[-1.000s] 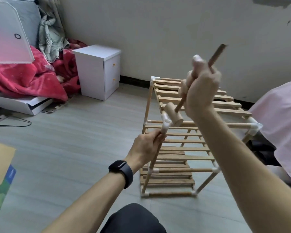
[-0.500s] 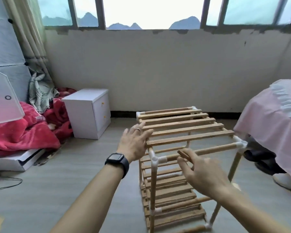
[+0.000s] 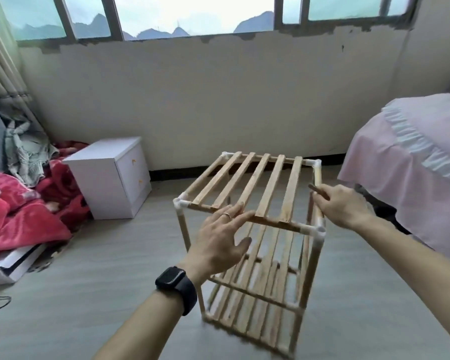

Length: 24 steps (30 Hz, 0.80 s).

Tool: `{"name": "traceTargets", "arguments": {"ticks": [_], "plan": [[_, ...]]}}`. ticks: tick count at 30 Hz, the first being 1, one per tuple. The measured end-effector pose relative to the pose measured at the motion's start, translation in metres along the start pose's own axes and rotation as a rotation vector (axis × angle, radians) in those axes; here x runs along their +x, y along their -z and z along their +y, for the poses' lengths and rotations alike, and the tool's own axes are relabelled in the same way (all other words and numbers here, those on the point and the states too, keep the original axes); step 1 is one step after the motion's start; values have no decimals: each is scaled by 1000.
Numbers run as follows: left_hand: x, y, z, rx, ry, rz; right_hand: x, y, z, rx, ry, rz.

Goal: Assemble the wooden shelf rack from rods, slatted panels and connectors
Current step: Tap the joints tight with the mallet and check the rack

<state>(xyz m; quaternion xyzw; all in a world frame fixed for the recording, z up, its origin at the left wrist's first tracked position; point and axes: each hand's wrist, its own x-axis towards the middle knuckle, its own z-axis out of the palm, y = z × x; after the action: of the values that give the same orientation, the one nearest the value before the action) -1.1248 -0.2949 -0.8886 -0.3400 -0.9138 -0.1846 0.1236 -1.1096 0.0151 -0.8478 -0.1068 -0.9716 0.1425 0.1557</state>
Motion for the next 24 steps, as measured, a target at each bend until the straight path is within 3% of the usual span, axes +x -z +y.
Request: {"name": "traceTargets", "arguments": {"ticks": [1, 3, 4, 6, 8, 10, 12, 15, 18, 24], "plan": [[0, 3, 4, -32, -46, 20, 6, 6, 1, -101, -13, -2], [-1, 9, 5, -3, -106, 221, 14, 20, -9, -247, -70, 7], [-2, 12, 0, 6, -56, 361, 15, 24, -17, -254, -83, 35], [-9, 18, -18, -132, 241, 557, 9, 25, -39, -142, -25, 116], [-19, 18, -38, -464, 560, 479, -9, 15, -68, -23, 130, 169], [-27, 5, -52, -687, 671, 220, -32, 0, -97, 18, 298, 155], [-37, -8, -57, -647, 652, 171, -51, -18, -116, -27, 412, 156], [-49, -17, -51, -583, 587, 244, -60, -34, -116, -187, 479, 276], [-56, -24, -37, -587, 545, 253, -57, -36, -96, -223, 511, 432], [-50, -37, -4, -590, 390, 176, -50, -12, -54, -164, 485, 480]]}}
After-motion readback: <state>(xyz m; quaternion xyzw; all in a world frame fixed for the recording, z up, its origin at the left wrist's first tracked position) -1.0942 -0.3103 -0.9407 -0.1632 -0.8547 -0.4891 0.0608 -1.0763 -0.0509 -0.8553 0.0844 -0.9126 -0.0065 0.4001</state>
